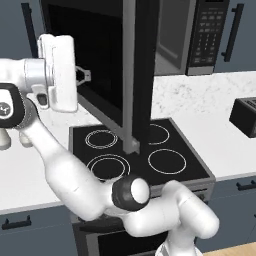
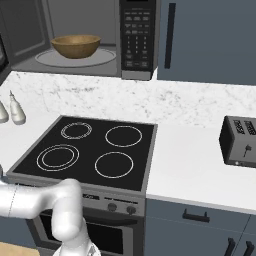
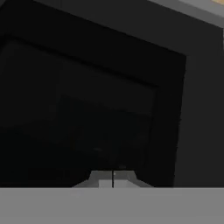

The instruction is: Open the microwave, place the bowl with waffle inside the microwave, then close the microwave door and turn it on.

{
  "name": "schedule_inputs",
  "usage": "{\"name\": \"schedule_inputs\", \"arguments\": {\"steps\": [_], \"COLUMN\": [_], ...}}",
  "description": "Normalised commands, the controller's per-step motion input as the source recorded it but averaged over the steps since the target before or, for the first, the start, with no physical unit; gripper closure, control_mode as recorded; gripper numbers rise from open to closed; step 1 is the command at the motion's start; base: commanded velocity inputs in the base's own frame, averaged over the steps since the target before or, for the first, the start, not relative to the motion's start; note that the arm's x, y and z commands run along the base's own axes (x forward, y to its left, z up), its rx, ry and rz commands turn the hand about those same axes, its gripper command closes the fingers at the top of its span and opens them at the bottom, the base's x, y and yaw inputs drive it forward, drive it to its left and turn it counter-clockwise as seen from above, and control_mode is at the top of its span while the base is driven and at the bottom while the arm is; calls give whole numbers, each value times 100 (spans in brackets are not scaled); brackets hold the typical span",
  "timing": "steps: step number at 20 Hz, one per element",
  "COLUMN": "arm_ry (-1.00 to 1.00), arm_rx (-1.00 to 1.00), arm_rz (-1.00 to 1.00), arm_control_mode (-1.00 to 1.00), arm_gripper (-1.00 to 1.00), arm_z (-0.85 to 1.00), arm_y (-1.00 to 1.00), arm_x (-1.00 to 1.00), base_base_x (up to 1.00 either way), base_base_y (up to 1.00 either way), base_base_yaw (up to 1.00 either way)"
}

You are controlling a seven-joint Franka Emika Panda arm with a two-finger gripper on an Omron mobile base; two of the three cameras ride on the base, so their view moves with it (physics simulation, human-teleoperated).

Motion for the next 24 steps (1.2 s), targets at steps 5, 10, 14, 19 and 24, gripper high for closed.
{"name": "schedule_inputs", "arguments": {"steps": [5,10,14,19,24], "arm_ry": [-19,-14,0,-3,-23], "arm_rx": [53,51,32,14,-7], "arm_rz": [0,0,4,17,26], "arm_control_mode": [-100,-100,-100,-100,-100], "arm_gripper": [100,100,100,100,100], "arm_z": [40,-1,-35,-74,-100], "arm_y": [-100,-100,-100,-97,-48], "arm_x": [-21,2,91,100,100], "base_base_x": [0,0,0,0,0], "base_base_y": [0,0,0,0,0], "base_base_yaw": [0,0,0,0,0]}}
